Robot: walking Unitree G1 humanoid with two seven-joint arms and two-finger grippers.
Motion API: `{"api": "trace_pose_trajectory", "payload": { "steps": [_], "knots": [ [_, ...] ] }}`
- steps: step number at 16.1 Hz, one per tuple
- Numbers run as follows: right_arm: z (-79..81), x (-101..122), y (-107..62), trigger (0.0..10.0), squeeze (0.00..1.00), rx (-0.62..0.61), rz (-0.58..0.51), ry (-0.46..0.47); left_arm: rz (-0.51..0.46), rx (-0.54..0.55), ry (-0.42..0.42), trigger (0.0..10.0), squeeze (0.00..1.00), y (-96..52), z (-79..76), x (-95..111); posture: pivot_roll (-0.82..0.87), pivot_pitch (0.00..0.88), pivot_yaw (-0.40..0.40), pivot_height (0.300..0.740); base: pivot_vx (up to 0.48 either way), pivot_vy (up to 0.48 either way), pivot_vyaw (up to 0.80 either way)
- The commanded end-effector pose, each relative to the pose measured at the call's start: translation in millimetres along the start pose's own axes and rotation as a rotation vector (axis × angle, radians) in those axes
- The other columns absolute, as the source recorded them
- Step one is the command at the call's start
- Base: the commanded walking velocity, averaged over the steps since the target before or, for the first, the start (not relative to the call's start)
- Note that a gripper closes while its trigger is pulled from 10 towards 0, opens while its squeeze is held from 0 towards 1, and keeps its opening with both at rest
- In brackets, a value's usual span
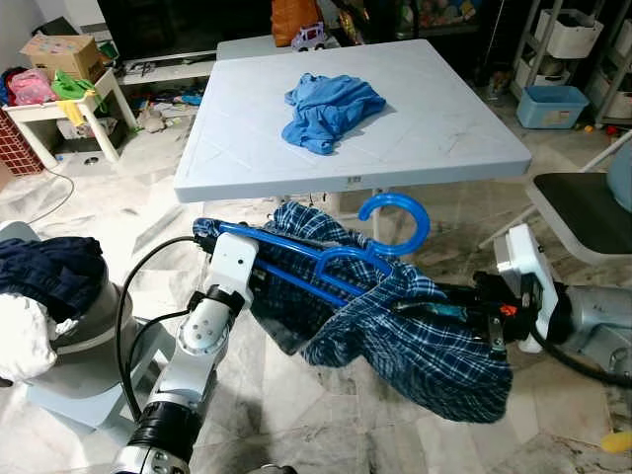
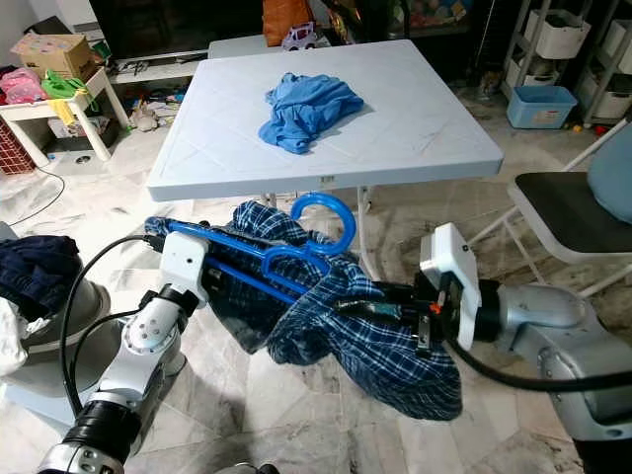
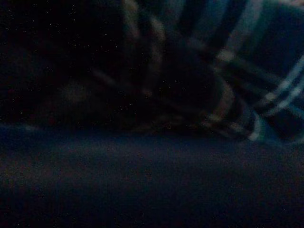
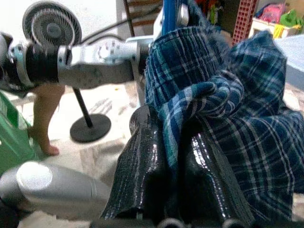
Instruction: Hang hanger
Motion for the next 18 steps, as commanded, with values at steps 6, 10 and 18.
{"api": "trace_pose_trajectory", "payload": {
  "steps": [6, 10, 18],
  "knots": [
    [-21.4, -37, -13.7, 10.0, 0.00, -0.125, 0.199, -0.080, 0.067, 0.145, 0.000, 0.0, 0.00, -11.4, 40.4, -15, -0.12, 0.038, 0.078, 0.740, 0.000, 0.000, 0.00],
    [-58.3, -17, -2.4, 10.0, 0.00, -0.340, 0.114, -0.238, 0.124, 0.105, -0.003, 0.0, 0.00, -23.1, 22.1, -30, -0.11, 0.042, 0.074, 0.740, 0.000, 0.000, 0.00],
    [-64.9, -26, -11.4, 10.0, 0.00, -0.316, 0.195, -0.344, 0.149, 0.222, 0.065, 0.0, 0.00, -32.4, 61.1, -32, -0.10, 0.033, 0.061, 0.740, 0.000, 0.000, 0.00]
  ]
}}
Point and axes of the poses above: a point about 5 cm out from each wrist's last joint towards the gripper, its own y axis pointing out of the wrist towards the gripper, its own x axis along the axis of the wrist's last joint, z = x × y, the point moved 4 cm from there along y, pointing out of the wrist towards the gripper, and after that the axes turned 9 degrees about y, right-handed, at the moved point
